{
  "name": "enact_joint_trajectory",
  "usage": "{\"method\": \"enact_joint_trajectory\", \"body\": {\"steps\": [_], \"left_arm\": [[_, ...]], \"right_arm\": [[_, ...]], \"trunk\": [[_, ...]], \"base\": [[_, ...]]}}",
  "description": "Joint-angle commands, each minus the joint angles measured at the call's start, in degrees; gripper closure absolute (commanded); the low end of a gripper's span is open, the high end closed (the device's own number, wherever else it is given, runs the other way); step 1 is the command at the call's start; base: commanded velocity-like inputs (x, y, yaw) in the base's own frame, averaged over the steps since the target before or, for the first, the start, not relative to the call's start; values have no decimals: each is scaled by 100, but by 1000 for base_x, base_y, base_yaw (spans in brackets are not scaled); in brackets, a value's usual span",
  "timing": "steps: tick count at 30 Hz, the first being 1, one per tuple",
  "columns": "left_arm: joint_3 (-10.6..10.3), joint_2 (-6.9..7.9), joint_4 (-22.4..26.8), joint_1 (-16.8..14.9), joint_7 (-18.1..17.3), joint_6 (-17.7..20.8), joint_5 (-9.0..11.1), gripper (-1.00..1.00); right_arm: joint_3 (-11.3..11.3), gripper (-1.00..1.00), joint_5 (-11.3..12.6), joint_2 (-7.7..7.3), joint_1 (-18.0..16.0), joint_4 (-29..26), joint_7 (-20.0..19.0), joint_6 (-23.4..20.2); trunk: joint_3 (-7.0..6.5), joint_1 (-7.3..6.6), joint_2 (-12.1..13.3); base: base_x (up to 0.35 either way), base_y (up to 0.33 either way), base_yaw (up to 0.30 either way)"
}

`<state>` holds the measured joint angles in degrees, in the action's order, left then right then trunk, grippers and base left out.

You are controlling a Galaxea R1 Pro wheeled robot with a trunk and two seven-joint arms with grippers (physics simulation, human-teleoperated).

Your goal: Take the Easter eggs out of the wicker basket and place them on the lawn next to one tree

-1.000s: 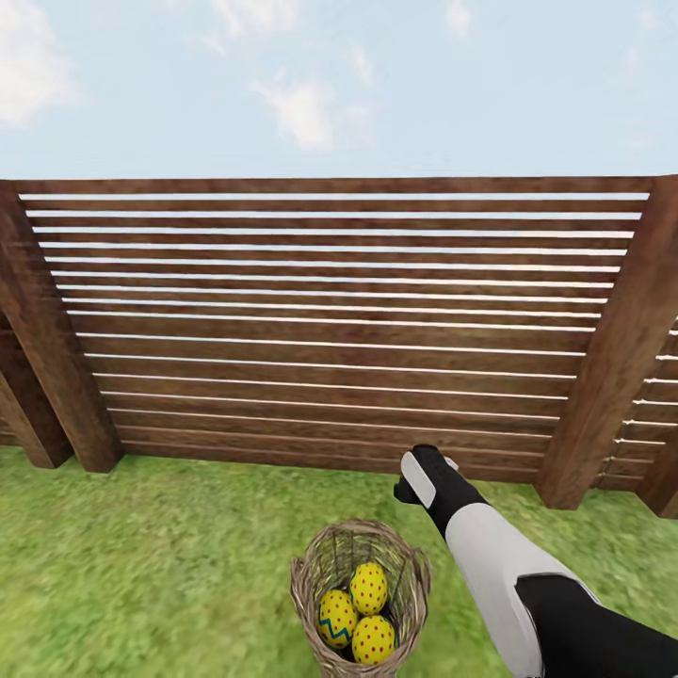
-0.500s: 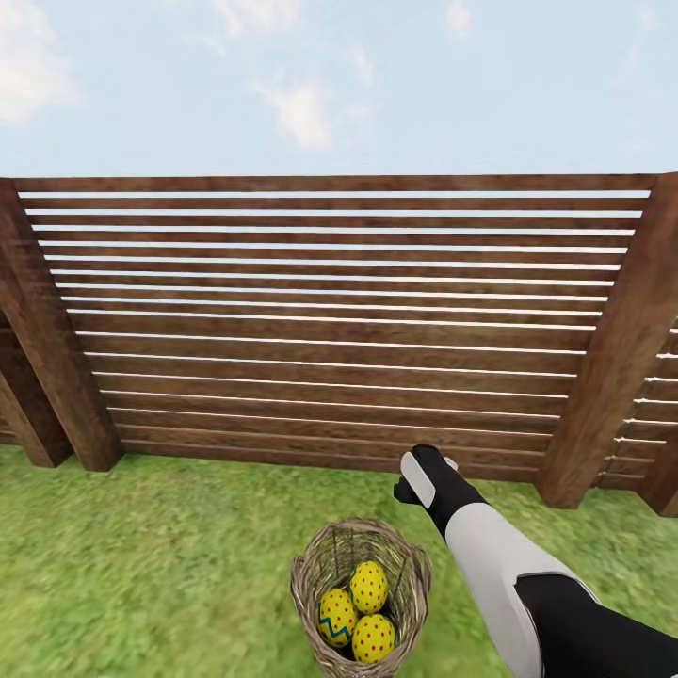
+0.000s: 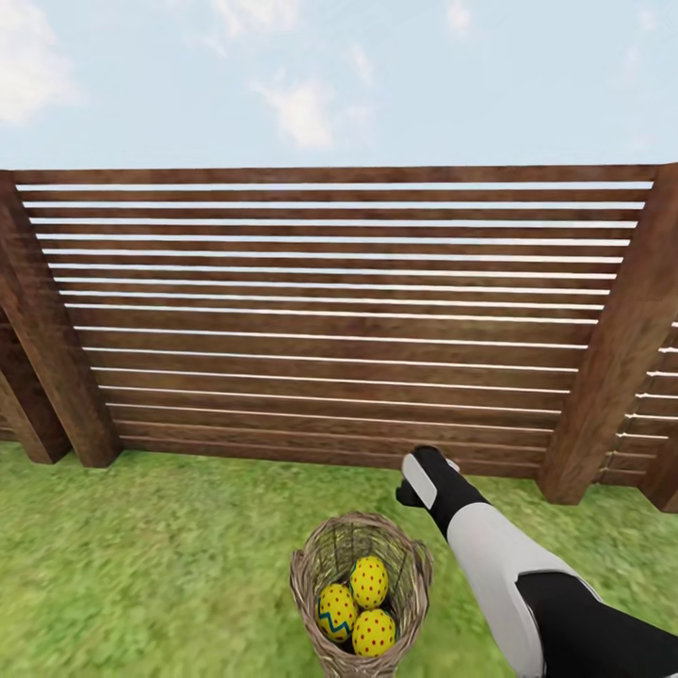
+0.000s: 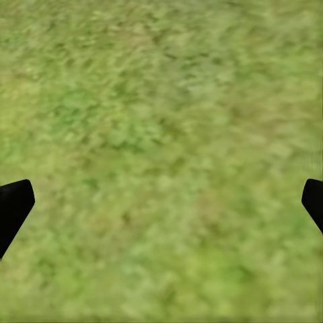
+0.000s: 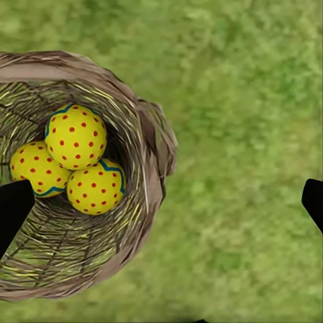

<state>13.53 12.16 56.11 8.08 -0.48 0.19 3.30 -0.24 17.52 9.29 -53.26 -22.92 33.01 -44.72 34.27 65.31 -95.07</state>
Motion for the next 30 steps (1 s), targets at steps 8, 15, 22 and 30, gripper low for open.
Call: {"method": "enact_joint_trajectory", "body": {"steps": [8, 15, 22, 30], "left_arm": [[1, 0, 5, 10, -4, 0, 31, -100], [1, 1, 5, 10, -5, 2, 35, -100], [6, 7, -2, 10, 10, -10, 24, -100], [-27, 27, -120, 31, 19, -15, -21, -100]], "right_arm": [[-6, -100, 38, -81, -16, 3, 34, -12], [-9, -100, 45, -107, -42, -55, 18, -33], [25, -100, 43, -94, -105, -66, 19, -26], [-65, -100, 75, -153, -116, 14, 16, -25]], "trunk": [[149, 176, -325], [275, 330, -606], [293, 352, -646], [293, 352, -646]], "base": [[0, 0, 0], [0, 0, 0], [0, 0, 0], [0, 0, 0]]}}
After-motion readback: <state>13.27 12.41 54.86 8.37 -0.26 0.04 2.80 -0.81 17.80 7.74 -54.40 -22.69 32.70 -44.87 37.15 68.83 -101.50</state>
